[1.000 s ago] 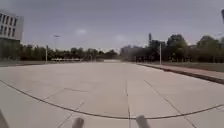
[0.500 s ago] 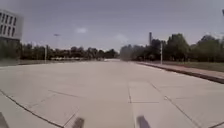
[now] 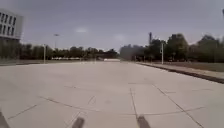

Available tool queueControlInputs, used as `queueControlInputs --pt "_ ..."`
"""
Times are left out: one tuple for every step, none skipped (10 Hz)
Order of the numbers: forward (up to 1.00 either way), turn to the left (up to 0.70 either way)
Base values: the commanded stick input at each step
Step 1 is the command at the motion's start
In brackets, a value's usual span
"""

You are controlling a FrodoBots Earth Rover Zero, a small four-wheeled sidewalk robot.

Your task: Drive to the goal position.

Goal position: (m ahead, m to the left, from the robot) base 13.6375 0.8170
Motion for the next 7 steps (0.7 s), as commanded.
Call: queueControlInputs --pt "0.70 0.00" --pt "0.70 0.00" --pt "0.70 0.00" --pt "0.70 0.00" --pt "0.70 0.00" --pt "0.70 0.00" --pt "0.70 0.00"
